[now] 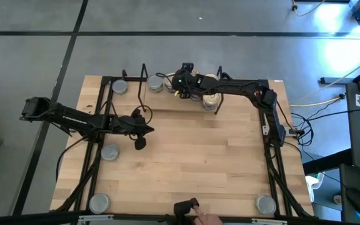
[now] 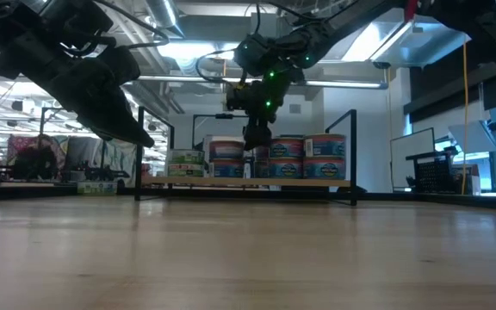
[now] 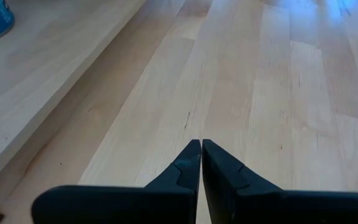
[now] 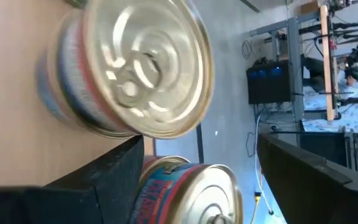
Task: Stack canned seafood by type on shelf
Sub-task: Put the green tuna can on the shelf
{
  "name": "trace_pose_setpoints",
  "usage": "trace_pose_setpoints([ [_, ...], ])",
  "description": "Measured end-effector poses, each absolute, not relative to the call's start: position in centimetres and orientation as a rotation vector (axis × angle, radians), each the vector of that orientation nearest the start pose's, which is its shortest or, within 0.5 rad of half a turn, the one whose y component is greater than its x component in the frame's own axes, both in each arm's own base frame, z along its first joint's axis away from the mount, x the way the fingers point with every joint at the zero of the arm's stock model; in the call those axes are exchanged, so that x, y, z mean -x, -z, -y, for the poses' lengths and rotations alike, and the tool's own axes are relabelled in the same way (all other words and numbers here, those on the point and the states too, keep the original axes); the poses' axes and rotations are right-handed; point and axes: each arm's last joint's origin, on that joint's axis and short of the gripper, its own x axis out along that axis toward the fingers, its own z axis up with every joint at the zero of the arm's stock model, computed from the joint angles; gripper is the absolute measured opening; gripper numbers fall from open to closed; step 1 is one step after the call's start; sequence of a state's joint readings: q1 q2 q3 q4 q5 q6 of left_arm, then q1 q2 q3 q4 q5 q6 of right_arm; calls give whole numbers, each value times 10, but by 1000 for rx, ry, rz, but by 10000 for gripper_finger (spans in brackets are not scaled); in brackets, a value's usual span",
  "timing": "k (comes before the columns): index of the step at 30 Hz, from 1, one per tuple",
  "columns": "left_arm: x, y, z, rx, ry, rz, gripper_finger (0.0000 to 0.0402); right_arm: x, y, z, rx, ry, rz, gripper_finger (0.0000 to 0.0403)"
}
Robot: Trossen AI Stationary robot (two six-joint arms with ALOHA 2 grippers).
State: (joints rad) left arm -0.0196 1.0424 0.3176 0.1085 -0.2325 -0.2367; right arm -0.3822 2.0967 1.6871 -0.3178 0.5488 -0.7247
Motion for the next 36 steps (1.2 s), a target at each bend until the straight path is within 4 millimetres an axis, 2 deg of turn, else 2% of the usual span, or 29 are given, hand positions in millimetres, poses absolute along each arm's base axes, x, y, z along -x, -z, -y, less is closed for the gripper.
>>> trace_pose_setpoints([
  [4,-188,-159,-3,151,-277,-584,13,-435,-236,171,727,540,-1016,308],
  [8,-189,-159,-3,151,-277,-582,13,-438,-258,123,704,416,-940,308],
  [12,-189,-159,-3,152,-277,-576,13,-434,-273,71,567,132,-872,308],
  [15,-190,-161,-4,134,-272,-557,15,-431,-269,40,452,-83,-884,308],
  [17,-192,-163,-5,117,-271,-530,25,-427,-259,21,422,-174,-922,308],
  [20,-193,-166,-6,65,-262,-531,59,-418,-230,0,433,-233,-1007,308],
  [25,-203,-190,-7,-26,-237,-582,143,-399,-189,-18,407,-151,-1152,308],
  [28,-207,-215,-1,-12,-195,-707,180,-387,-169,-25,353,-110,-1226,308],
  [31,-203,-229,11,52,-184,-864,196,-378,-153,-32,307,-71,-1245,308],
  [33,-197,-232,21,124,-189,-969,199,-374,-142,-35,290,-55,-1222,307],
  [36,-182,-224,36,253,-197,-1171,200,-373,-134,-38,272,-48,-1130,307],
])
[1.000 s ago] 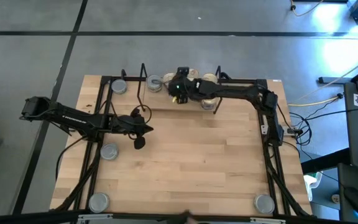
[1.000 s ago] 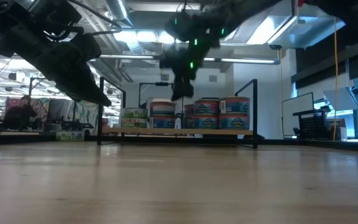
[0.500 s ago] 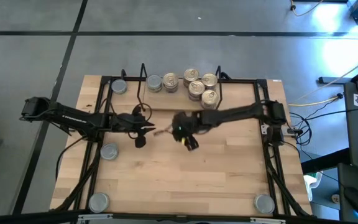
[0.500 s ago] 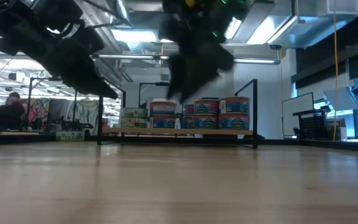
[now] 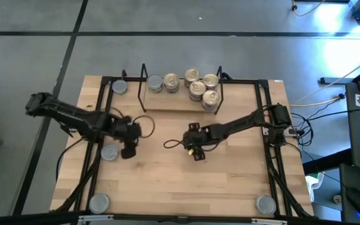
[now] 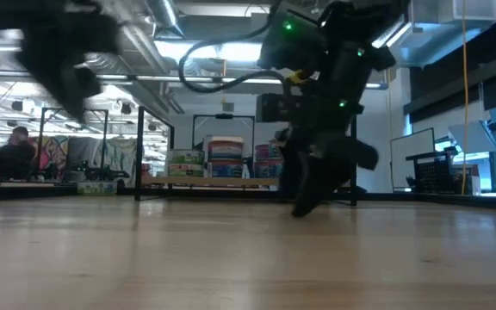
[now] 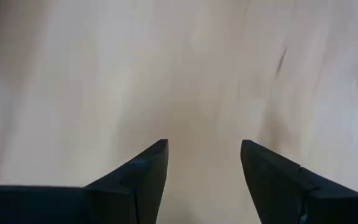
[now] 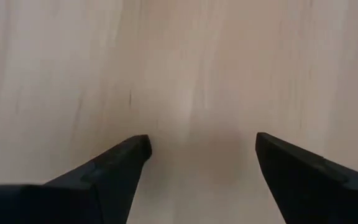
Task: Stack canned seafood by type on shelf
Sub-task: Put the green tuna can on the shelf
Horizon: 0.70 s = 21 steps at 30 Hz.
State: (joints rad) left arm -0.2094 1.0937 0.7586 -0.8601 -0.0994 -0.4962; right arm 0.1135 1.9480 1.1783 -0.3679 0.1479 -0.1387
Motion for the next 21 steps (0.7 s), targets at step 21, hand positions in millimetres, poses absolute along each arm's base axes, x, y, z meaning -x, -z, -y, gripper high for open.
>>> trace_pose_setpoints([
  [21,-138,-162,89,288,-336,-1781,200,-392,-137,-43,194,-50,-824,308],
])
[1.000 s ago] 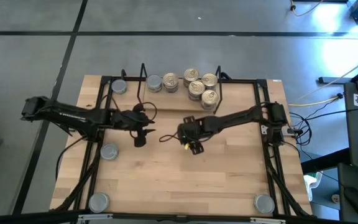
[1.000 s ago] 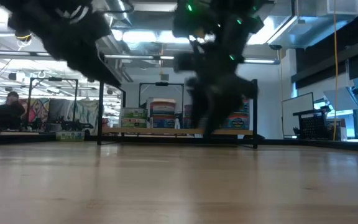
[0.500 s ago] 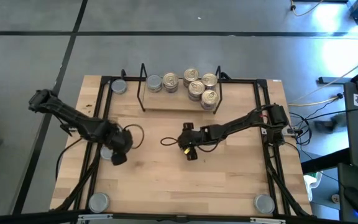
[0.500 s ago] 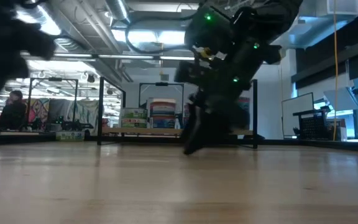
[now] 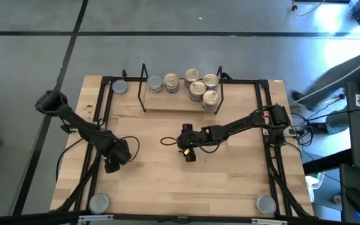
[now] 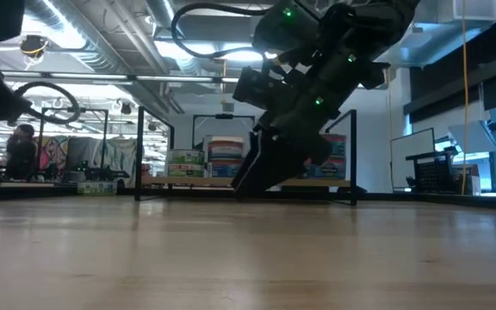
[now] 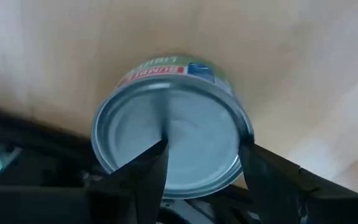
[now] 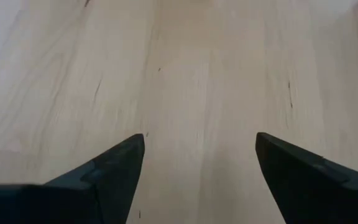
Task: Stack canned seafood by type on shelf
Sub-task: Put the green tuna can on the shelf
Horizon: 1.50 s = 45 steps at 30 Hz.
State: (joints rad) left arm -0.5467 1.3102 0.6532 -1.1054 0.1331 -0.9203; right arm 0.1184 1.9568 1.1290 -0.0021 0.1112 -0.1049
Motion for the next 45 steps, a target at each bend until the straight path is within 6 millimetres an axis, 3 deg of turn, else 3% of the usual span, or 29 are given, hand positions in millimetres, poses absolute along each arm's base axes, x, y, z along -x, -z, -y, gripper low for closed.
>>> trace_pose_setpoints([
  [5,-156,-159,92,248,-159,-1670,200,-391,-136,-47,124,-160,-834,308],
  [17,-203,-160,83,-46,-28,-1305,200,-372,-133,-43,157,-110,-1050,308],
  [22,-234,-148,77,-95,27,-1156,200,-358,-142,-41,147,-100,-1145,308],
  [29,-272,-140,69,-127,87,-908,200,-357,-146,-41,154,-104,-1147,308],
  [31,-277,-144,66,-137,86,-877,200,-358,-145,-41,152,-103,-1140,308],
  [34,-284,-171,64,-110,69,-836,200,-365,-148,-42,36,-44,-1064,308],
  [37,-278,-186,62,-94,59,-846,200,-370,-151,-44,-7,-73,-1005,308],
  [42,-275,-187,61,-107,66,-844,200,-378,-154,-46,62,-138,-908,308],
  [45,-271,-172,59,-106,67,-831,200,-380,-155,-50,119,-171,-872,308],
])
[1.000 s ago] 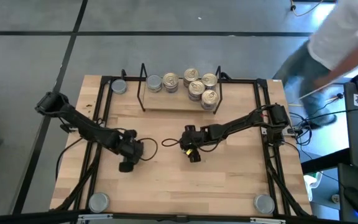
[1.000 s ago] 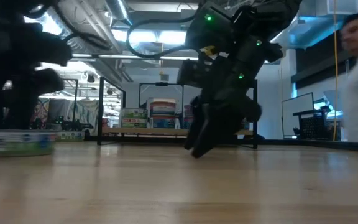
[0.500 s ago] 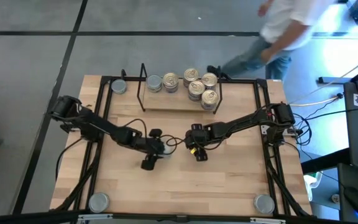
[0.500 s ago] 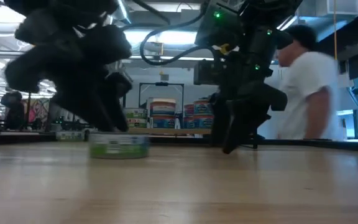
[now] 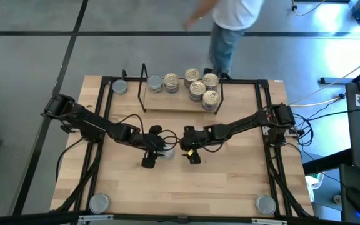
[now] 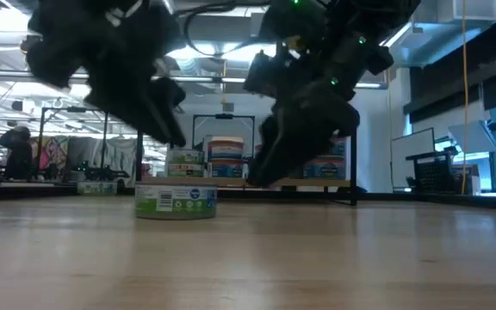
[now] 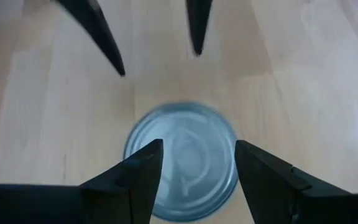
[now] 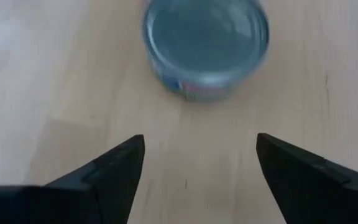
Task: Stack canned seafood by type on shelf
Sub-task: Put the green tuna can on the shelf
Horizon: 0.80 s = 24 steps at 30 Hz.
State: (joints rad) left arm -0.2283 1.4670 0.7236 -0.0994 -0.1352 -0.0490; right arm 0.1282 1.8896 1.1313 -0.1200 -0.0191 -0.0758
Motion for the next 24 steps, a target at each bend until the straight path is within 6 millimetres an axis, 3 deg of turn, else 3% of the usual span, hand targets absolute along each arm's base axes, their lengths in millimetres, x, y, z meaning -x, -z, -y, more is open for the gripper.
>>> trace_pose_setpoints([
  [12,-247,-132,45,-41,45,-703,200,-394,-163,-67,221,-255,-663,308],
  [24,-244,-118,40,-15,63,-685,200,-402,-150,-67,223,-255,-624,308],
])
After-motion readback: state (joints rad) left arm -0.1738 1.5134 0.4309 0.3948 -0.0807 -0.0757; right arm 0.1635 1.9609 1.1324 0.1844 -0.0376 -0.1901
